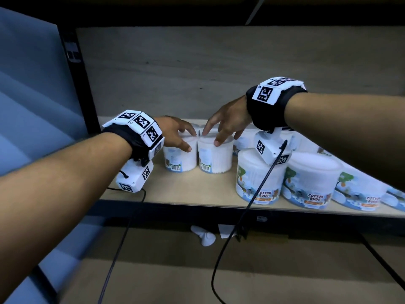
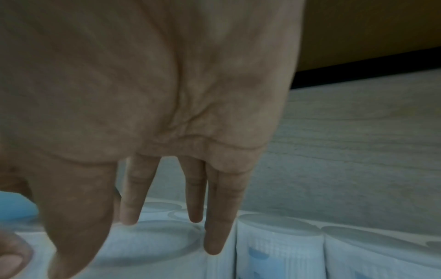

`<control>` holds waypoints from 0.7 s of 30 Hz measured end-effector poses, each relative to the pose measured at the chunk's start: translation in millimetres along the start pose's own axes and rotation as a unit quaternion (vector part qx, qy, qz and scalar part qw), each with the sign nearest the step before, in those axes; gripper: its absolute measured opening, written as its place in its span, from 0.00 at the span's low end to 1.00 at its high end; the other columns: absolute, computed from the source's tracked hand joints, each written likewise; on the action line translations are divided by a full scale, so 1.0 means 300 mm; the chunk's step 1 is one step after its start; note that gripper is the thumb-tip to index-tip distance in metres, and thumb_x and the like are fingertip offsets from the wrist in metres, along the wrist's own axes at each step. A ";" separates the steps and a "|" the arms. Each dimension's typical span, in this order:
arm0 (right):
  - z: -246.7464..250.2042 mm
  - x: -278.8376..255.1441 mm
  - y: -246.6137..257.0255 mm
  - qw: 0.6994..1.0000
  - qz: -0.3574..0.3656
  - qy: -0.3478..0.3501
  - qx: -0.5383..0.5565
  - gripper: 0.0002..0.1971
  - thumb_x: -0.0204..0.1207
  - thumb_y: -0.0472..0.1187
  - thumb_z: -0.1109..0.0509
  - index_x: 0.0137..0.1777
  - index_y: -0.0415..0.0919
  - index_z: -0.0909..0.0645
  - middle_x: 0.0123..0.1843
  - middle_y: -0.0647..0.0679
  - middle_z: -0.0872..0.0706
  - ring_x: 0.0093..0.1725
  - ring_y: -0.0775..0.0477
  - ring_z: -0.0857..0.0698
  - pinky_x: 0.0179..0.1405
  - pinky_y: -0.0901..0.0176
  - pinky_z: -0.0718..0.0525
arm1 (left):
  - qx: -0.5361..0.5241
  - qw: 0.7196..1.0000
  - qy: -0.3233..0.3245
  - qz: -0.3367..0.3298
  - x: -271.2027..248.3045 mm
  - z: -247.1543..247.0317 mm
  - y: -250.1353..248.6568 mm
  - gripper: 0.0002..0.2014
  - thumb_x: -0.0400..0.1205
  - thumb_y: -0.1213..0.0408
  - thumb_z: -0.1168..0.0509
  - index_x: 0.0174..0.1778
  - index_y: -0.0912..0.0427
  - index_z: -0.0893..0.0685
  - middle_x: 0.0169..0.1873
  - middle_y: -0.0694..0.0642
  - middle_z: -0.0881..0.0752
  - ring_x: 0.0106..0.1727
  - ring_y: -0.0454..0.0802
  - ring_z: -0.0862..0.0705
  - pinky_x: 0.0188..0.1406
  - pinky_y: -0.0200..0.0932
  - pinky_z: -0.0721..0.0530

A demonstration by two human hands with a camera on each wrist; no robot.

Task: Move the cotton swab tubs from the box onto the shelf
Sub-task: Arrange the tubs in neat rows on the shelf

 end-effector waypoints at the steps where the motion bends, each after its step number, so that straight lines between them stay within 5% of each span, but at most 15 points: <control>1: 0.001 0.005 0.003 1.000 0.000 0.003 -0.002 0.26 0.74 0.48 0.20 0.72 0.61 0.21 0.66 0.46 0.23 0.66 0.41 0.17 0.57 0.54 0.12 | -0.004 1.000 0.000 0.000 -0.001 0.001 0.004 0.28 0.74 0.43 0.27 0.71 0.32 0.24 0.72 0.45 0.22 0.71 0.49 0.23 0.73 0.48 0.27; 14: -0.006 0.001 0.009 1.000 -0.015 0.002 0.012 0.22 0.72 0.42 0.19 0.64 0.60 0.14 0.66 0.48 0.20 0.65 0.41 0.17 0.58 0.51 0.11 | 0.001 1.000 0.021 0.000 -0.027 0.026 -0.023 0.27 0.73 0.43 0.25 0.69 0.34 0.21 0.69 0.48 0.19 0.69 0.50 0.21 0.71 0.47 0.24; 21: -0.020 -0.046 0.027 1.000 -0.010 0.012 0.022 0.21 0.71 0.41 0.18 0.62 0.60 0.13 0.58 0.50 0.16 0.65 0.42 0.16 0.59 0.51 0.11 | -0.004 0.999 0.031 -0.008 -0.071 0.031 -0.039 0.28 0.73 0.43 0.25 0.70 0.36 0.21 0.69 0.50 0.19 0.65 0.51 0.20 0.67 0.43 0.24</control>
Point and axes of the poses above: each hand's wrist, its own x-axis towards the middle knuckle, its own z-axis out of the back of the hand, y = z × x, the point moved 8 cm from there along x, towards the middle knuckle
